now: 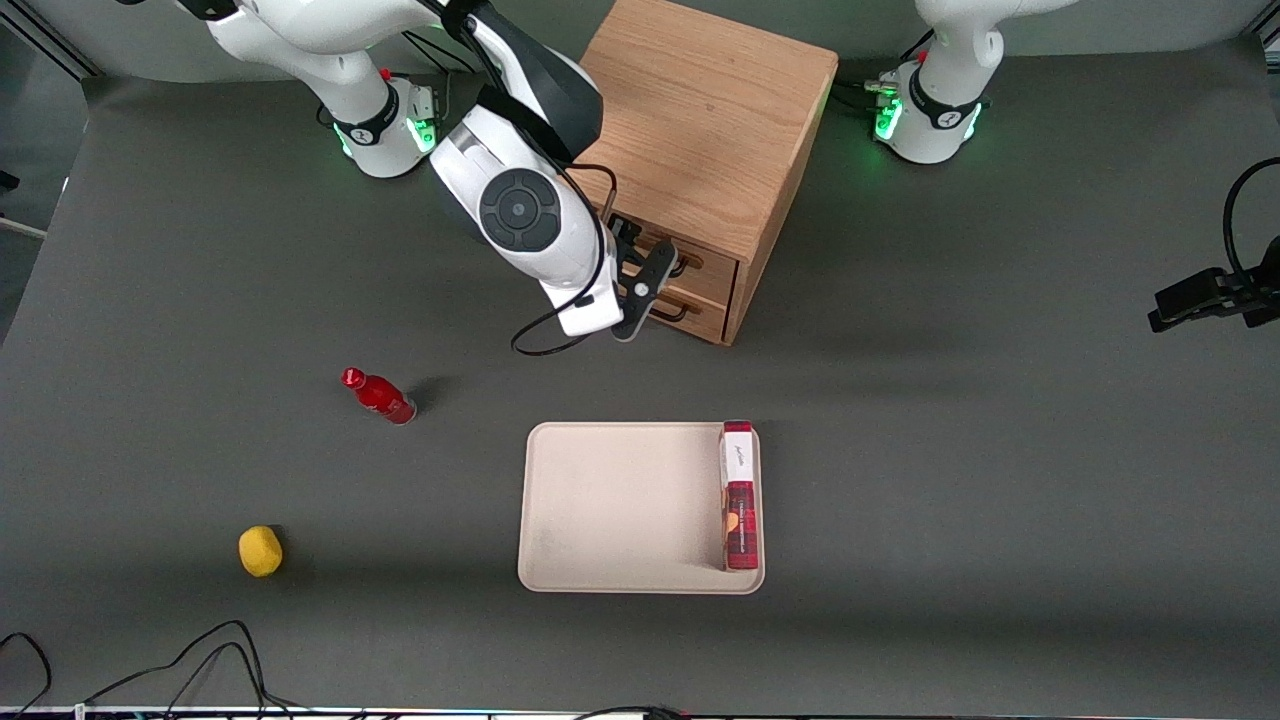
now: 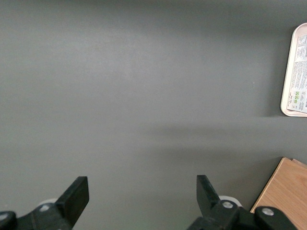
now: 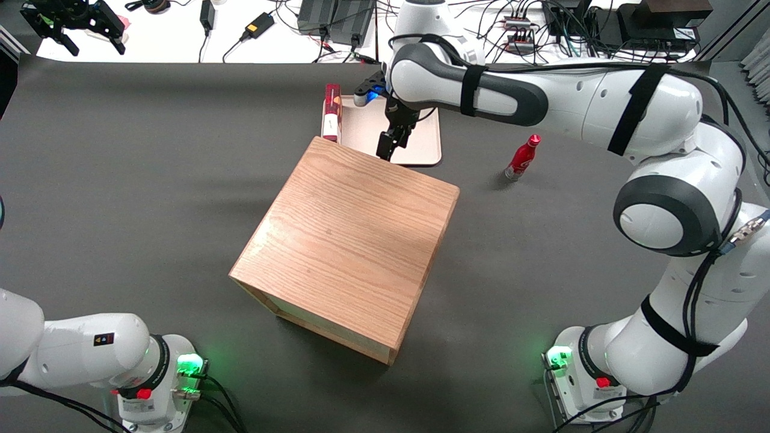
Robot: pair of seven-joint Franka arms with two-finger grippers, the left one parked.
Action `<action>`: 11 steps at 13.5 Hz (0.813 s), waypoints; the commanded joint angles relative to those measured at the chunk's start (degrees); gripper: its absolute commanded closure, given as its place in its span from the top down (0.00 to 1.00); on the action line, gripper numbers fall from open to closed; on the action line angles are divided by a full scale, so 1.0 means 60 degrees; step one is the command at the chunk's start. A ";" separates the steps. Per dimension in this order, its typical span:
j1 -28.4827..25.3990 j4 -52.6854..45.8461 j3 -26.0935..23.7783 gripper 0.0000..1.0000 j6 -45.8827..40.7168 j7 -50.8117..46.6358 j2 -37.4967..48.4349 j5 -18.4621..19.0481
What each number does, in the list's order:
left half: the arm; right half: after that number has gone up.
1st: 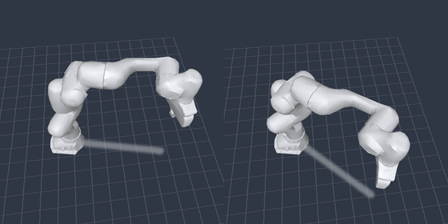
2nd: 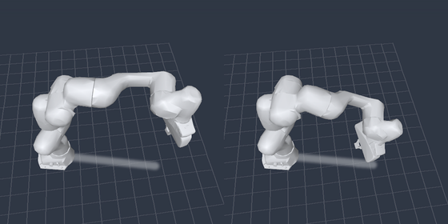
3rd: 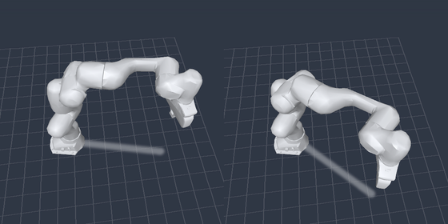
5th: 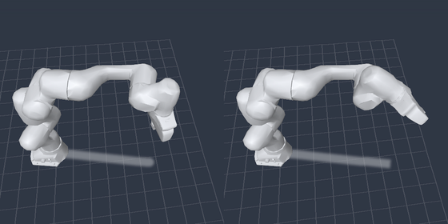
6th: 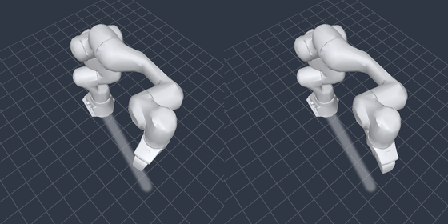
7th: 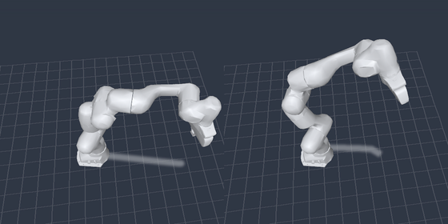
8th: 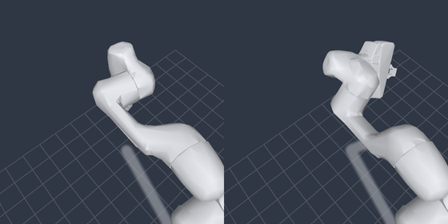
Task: Open upper drawer
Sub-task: 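Lower the right gripper onto the upper handle and close on it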
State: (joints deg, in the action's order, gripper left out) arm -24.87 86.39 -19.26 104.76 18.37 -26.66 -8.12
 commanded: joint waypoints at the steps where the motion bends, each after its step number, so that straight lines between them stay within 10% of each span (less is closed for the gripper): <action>1: -0.0044 0.0294 0.0045 1.00 0.0498 0.0264 0.0020 0.0299; 11: -0.0015 0.0763 0.0045 1.00 0.1334 0.0747 -0.0039 0.0621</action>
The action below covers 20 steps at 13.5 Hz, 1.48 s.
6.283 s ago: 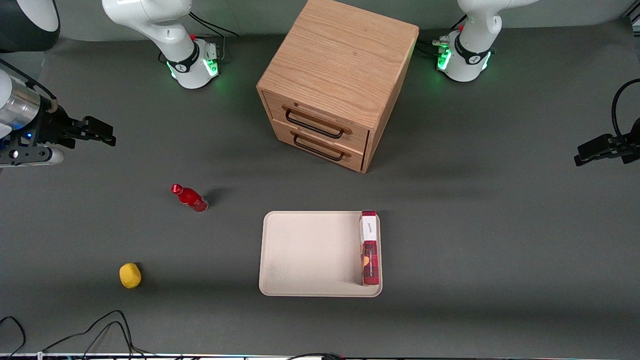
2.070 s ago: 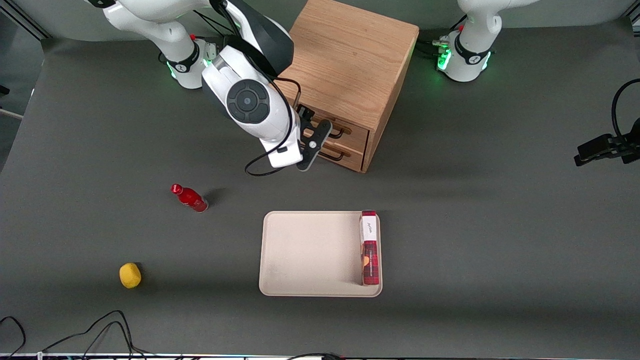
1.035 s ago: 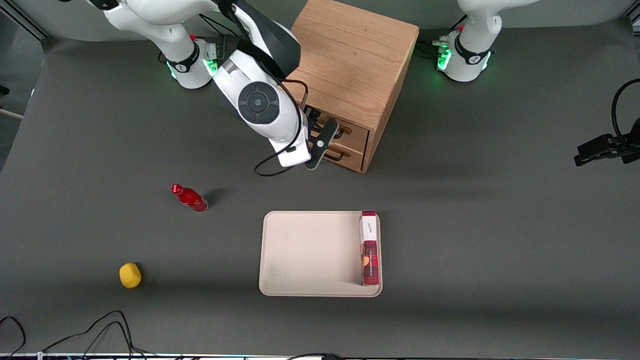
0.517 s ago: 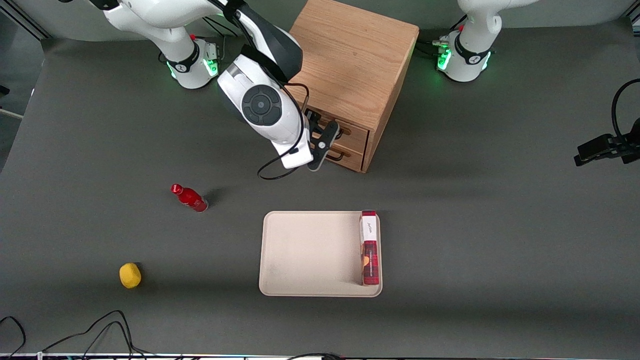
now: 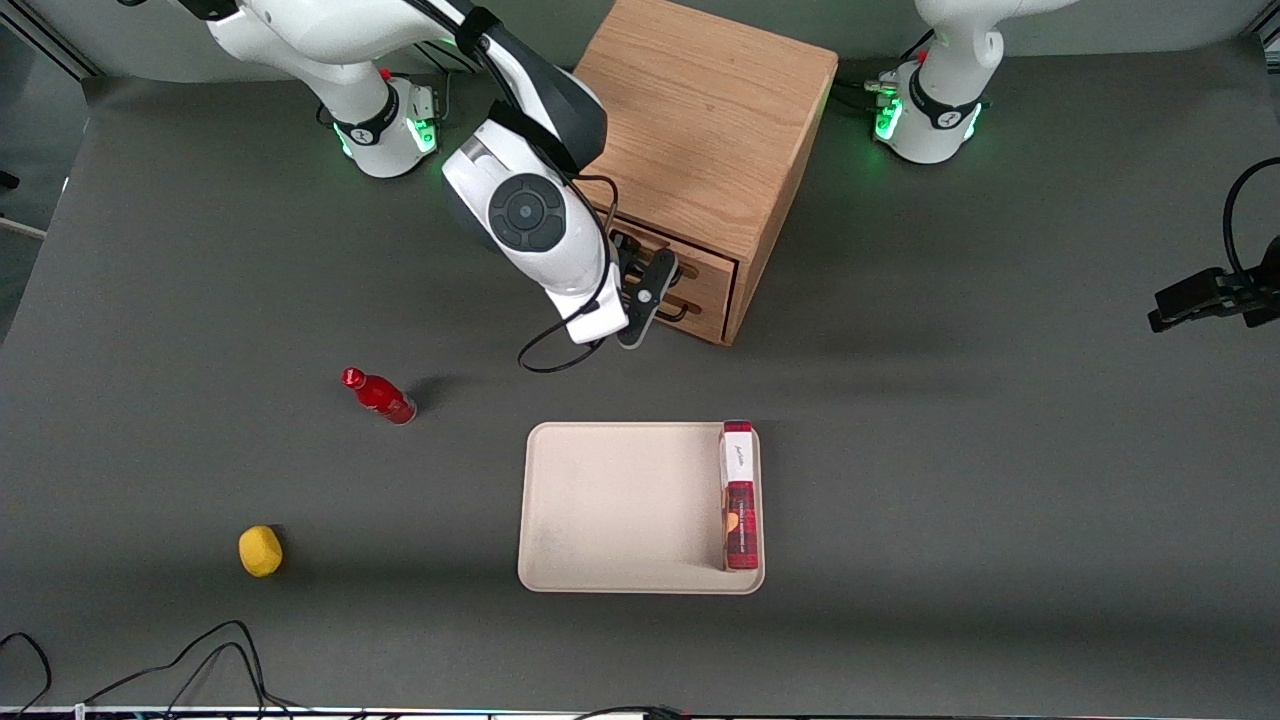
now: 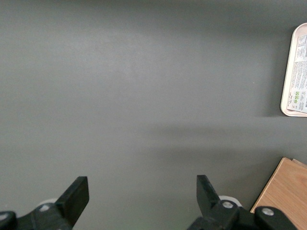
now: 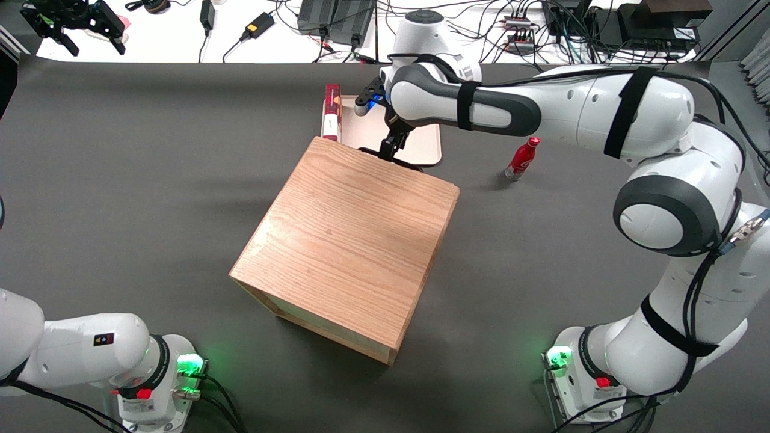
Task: Open upper drawer
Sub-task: 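Lower the right gripper onto the upper handle and close on it, then pull the upper drawer outward by its handle with the right gripper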
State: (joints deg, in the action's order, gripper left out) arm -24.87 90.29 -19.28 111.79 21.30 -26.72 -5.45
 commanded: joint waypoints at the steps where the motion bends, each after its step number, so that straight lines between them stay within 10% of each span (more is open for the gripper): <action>1: -0.0016 0.0098 0.0049 1.00 0.0161 0.0258 -0.0028 0.0177; 20: 0.0365 -0.0926 0.0151 1.00 0.0191 0.0273 -0.0349 0.0177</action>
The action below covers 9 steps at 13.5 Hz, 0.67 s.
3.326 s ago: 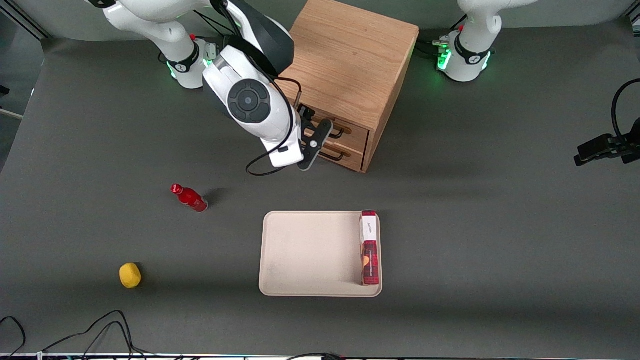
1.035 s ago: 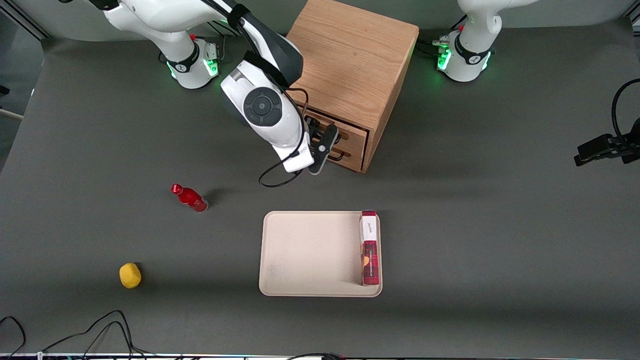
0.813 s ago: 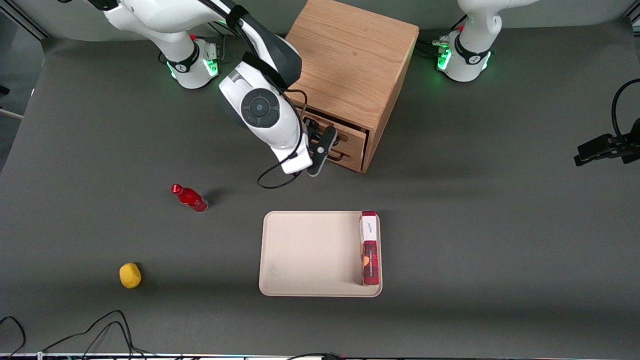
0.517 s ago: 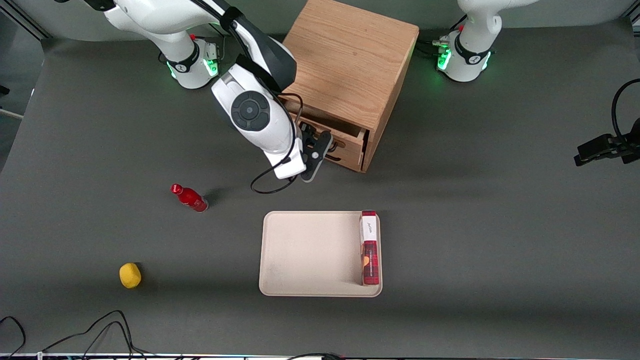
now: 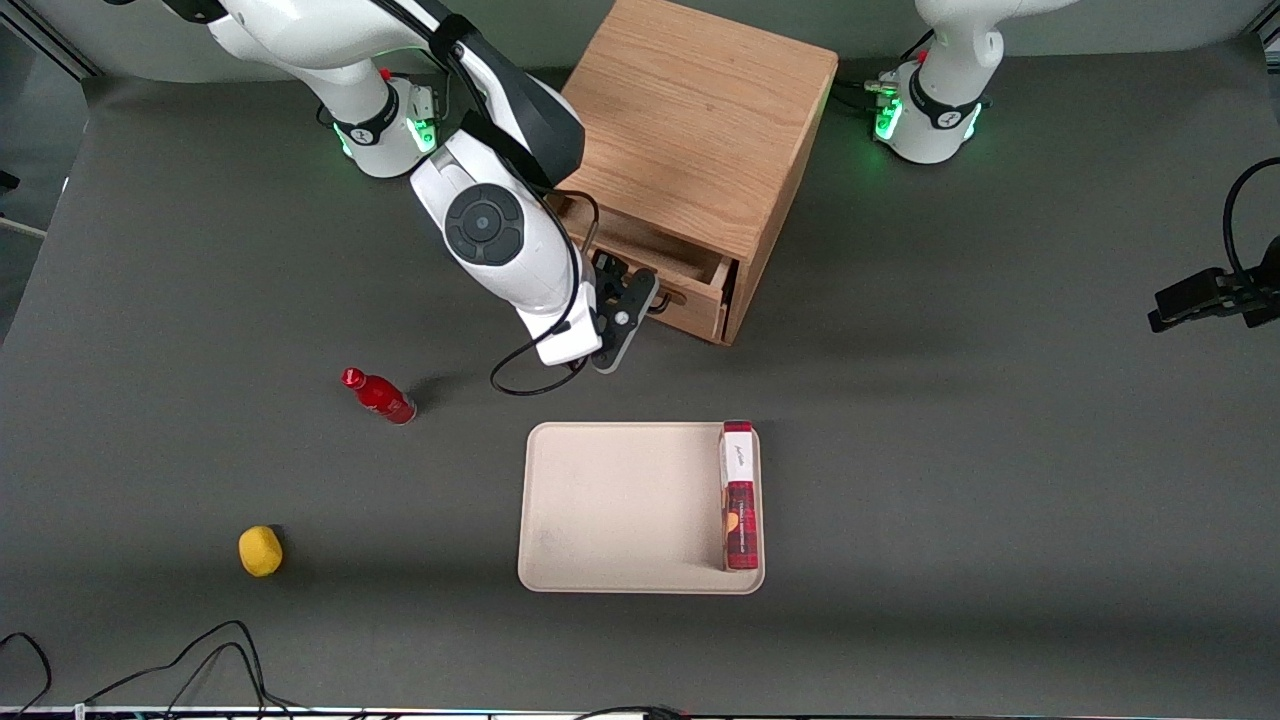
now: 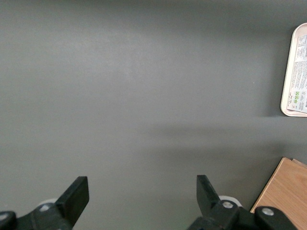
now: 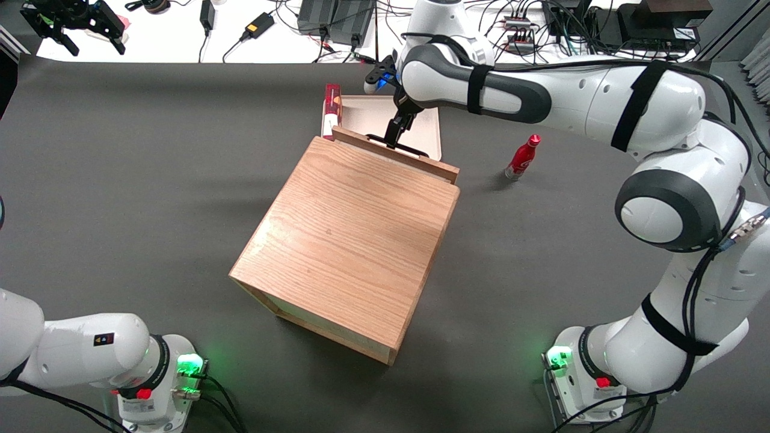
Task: Open upper drawer
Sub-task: 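Pull the upper drawer outward by its handle with the right gripper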
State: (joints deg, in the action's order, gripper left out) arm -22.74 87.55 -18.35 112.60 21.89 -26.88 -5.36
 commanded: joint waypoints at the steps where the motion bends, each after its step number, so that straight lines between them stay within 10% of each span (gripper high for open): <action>1: 0.0012 -0.0542 -0.0003 1.00 0.0057 0.0160 -0.0368 0.0161; 9: 0.0085 -0.0689 0.0070 1.00 0.0086 0.0057 -0.0543 0.0952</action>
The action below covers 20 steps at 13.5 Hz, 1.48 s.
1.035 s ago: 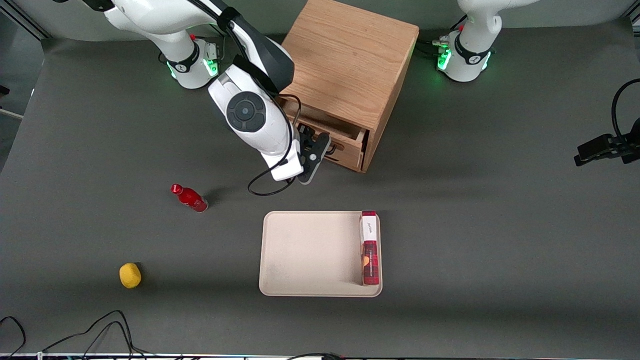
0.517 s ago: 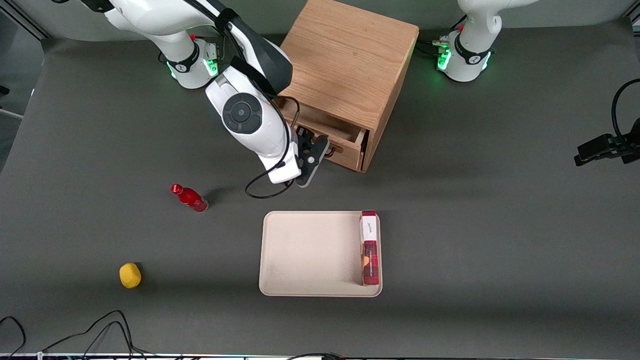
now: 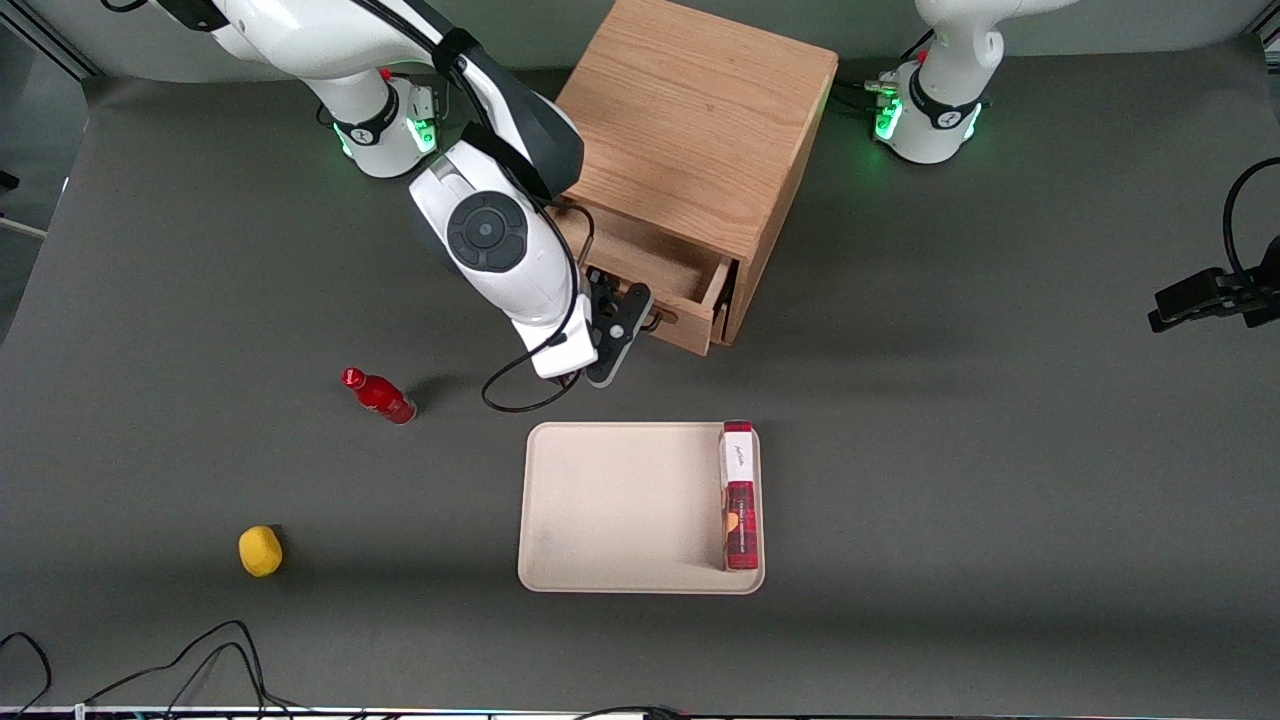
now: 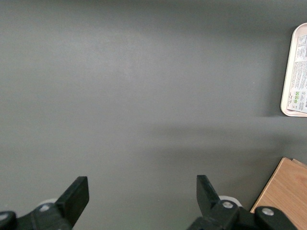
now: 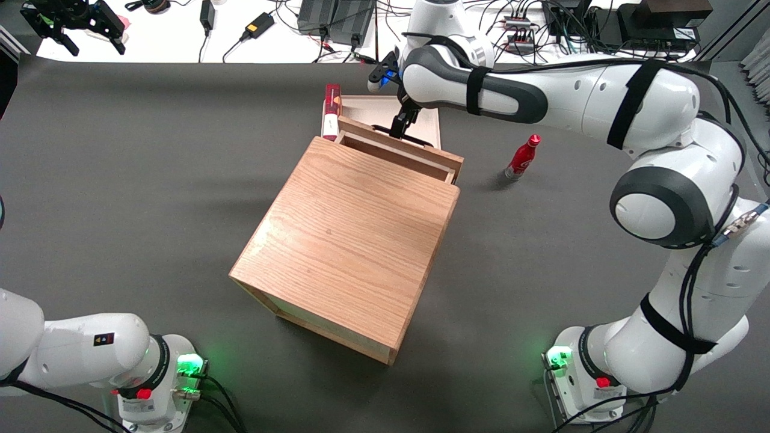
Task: Open upper drawer
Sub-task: 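Pull the upper drawer outward by its handle with the right gripper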
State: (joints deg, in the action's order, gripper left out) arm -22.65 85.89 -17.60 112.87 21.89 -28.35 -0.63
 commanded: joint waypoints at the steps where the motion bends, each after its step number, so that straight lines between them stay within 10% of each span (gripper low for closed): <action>1: 0.0069 -0.0427 -0.0055 1.00 0.0056 0.0057 -0.0328 0.0236; 20: 0.0289 -0.0954 0.0458 1.00 0.0613 0.0057 -0.0723 0.0661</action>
State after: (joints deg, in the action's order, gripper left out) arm -21.38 82.94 -14.68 116.24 21.89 -30.57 1.94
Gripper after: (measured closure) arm 0.000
